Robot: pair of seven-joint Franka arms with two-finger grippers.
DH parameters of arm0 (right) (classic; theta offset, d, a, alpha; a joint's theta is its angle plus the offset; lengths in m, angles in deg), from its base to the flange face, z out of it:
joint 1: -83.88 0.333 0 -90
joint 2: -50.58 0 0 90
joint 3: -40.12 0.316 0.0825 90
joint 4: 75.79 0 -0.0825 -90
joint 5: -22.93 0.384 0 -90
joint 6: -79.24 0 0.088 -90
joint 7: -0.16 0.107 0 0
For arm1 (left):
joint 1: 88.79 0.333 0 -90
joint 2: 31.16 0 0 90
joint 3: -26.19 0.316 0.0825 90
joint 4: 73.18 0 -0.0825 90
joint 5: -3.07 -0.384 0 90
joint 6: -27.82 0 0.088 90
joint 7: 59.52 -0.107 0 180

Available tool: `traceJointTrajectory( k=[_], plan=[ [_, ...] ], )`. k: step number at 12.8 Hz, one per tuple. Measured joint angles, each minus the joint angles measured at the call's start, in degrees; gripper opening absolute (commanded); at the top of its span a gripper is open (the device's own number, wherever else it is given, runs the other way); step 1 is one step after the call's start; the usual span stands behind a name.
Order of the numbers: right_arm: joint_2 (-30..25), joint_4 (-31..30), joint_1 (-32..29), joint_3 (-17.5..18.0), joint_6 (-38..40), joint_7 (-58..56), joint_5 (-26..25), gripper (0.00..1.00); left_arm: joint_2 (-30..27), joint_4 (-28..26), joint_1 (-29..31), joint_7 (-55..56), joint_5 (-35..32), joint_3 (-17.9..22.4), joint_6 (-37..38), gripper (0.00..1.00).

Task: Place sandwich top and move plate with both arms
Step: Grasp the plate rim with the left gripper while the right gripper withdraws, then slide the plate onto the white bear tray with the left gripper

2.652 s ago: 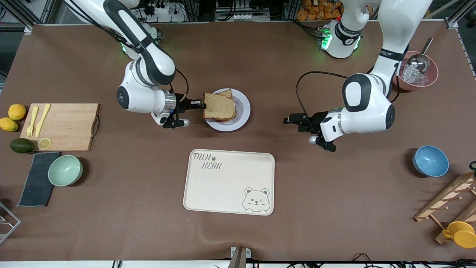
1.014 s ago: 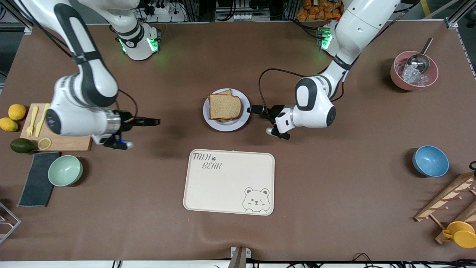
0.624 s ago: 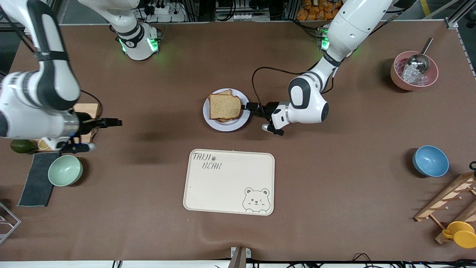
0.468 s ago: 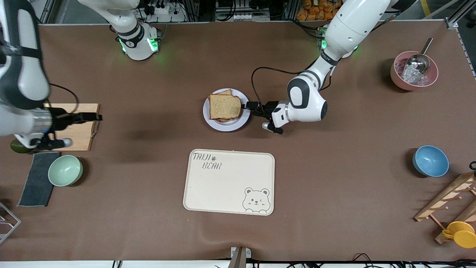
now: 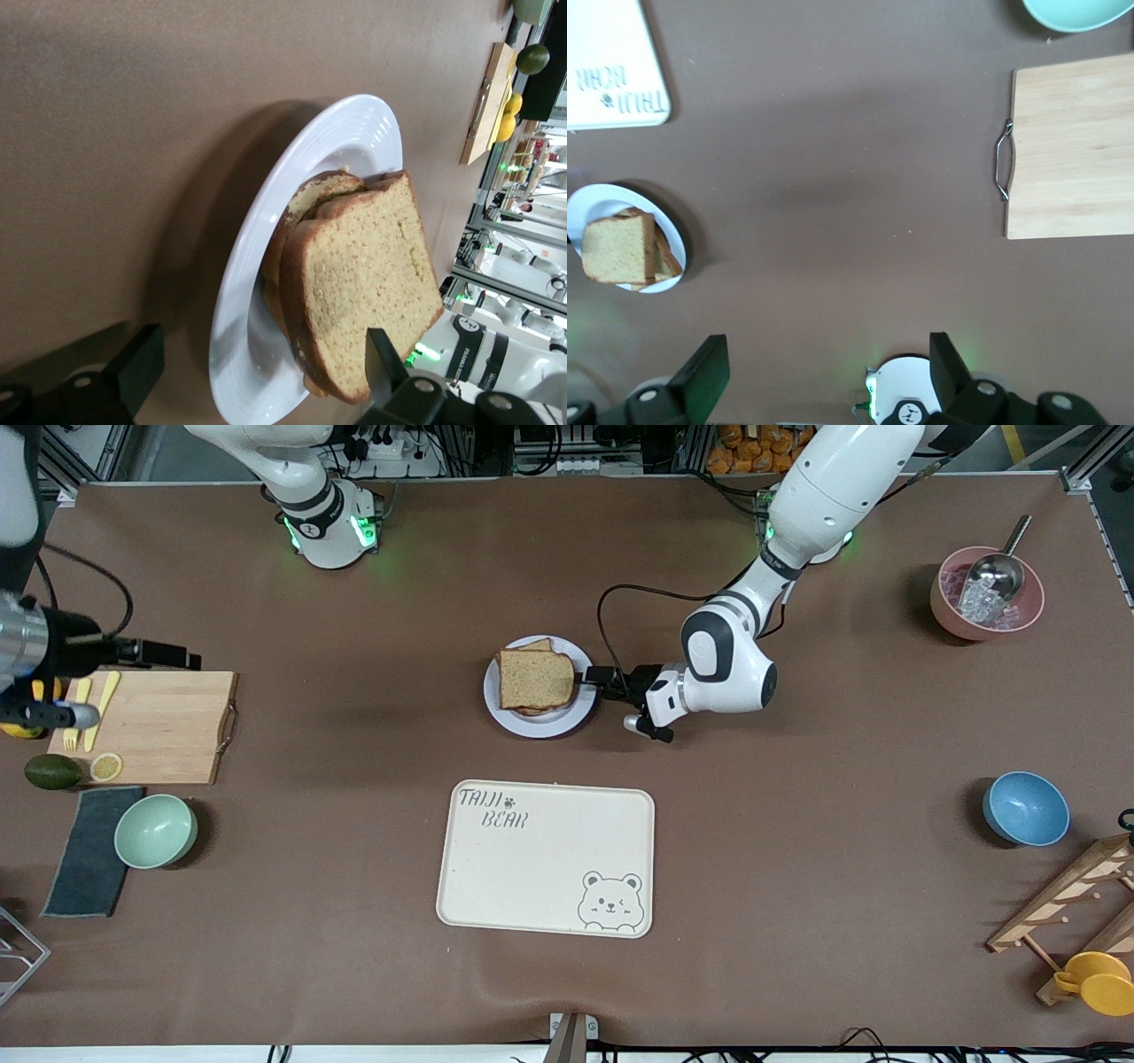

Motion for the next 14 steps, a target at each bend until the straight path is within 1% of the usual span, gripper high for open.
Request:
traceJointTrajectory(
  k=[2,4,5,6,7,8,10,14],
  plan=[
    [-5.0,-2.9,0.4,1.2,-3.3,1.4,-1.2,1.0,0.3,0.0,-0.4,-0.5,1.1,0.0,-0.1,1.0],
    [-6.1,-2.5,0.4,0.8,-5.3,1.4,-2.8,1.0,0.6,0.0,-0.4,-0.6,1.9,0.0,-0.2,1.0],
    [-5.9,-1.6,0.4,0.7,-6.0,1.4,-3.2,1.0,0.8,0.0,-0.5,-1.1,2.8,0.0,-0.2,0.61],
    [-5.4,-0.6,0.3,0.6,-6.5,1.4,-3.3,1.0,0.9,0.0,-0.6,-2.0,3.9,0.0,-0.3,0.29],
    [-4.8,0.4,0.3,0.5,-6.8,1.4,-3.4,1.0,0.9,-0.1,-0.9,-3.1,4.7,0.0,-1.1,0.1],
    [-4.1,1.5,0.3,0.5,-6.8,1.4,-3.6,1.0,1.0,-0.1,-1.4,-4.0,5.1,0.0,-2.1,0.0],
    [-3.3,2.8,0.4,0.6,-6.8,1.4,-4.8,1.0,1.1,-0.2,-2.0,-4.6,5.3,0.0,-3.4,0.0],
    [-3.0,3.9,1.2,0.8,-6.7,1.4,-6.1,1.0,1.1,-0.5,-2.1,-5.2,5.5,0.0,-3.6,0.0]
  ],
)
